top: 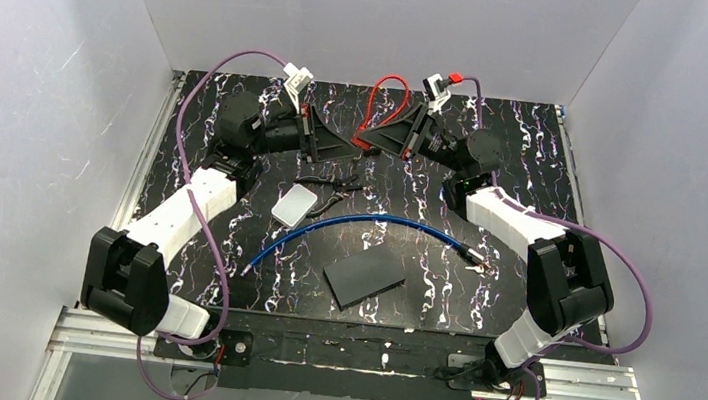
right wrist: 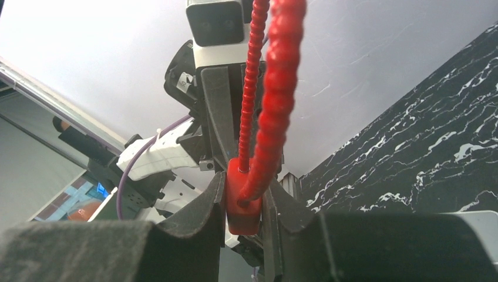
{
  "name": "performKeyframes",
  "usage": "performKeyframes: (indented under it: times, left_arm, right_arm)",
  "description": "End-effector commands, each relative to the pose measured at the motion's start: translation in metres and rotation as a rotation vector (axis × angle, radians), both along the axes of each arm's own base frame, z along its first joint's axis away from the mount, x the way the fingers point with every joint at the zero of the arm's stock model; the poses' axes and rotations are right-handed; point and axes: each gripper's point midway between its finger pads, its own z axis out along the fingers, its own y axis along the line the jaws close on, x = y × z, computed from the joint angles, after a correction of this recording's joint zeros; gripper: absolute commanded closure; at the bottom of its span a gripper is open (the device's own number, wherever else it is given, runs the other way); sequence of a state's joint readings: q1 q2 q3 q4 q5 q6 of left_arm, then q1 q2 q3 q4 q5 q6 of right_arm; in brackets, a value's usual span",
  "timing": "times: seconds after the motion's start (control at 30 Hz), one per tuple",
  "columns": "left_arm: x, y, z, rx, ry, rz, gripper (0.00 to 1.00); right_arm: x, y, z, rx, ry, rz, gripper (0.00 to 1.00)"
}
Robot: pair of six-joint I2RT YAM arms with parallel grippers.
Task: Lock with the key
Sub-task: Lock the lock.
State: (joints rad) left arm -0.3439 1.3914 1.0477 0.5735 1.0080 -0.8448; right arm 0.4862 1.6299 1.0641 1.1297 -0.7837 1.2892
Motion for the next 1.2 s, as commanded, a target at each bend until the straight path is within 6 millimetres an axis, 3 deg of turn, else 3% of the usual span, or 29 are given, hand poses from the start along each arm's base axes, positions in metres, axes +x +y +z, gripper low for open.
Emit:
performKeyframes:
  times: [0.0, 0.13, 0.43, 0.57, 0.83, 1.17]
  left_arm:
    - [-0.017, -0.004, -0.014, 0.039, 0.006, -0.050, 1.00]
    - [-0.022, -0.008, -0.021, 0.049, 0.042, -0.071, 1.00]
    - [-0.028, -0.010, -0.011, 0.021, 0.098, -0.131, 1.00]
    - [-0.027, -0.006, -0.010, 0.039, -0.002, -0.073, 1.00]
    - [0.002, 0.012, -0.041, 0.283, -0.022, 0.139, 1.00]
    - [0.018, 0.021, -0.052, 0.371, 0.006, 0.235, 1.00]
  right_arm:
    - [0.018, -0.017, 0.056, 0.126, -0.114, -0.124, 0.99]
    - [0.018, -0.020, 0.067, 0.157, -0.138, -0.114, 0.99]
    - [0.001, -0.024, 0.076, 0.183, -0.204, -0.049, 0.99]
    - [0.026, -0.026, 0.062, 0.100, -0.122, -0.141, 0.99]
    - [0.068, -0.029, 0.028, -0.049, 0.063, -0.271, 0.99]
    - [0.079, -0.021, 0.005, -0.211, 0.132, -0.324, 0.99]
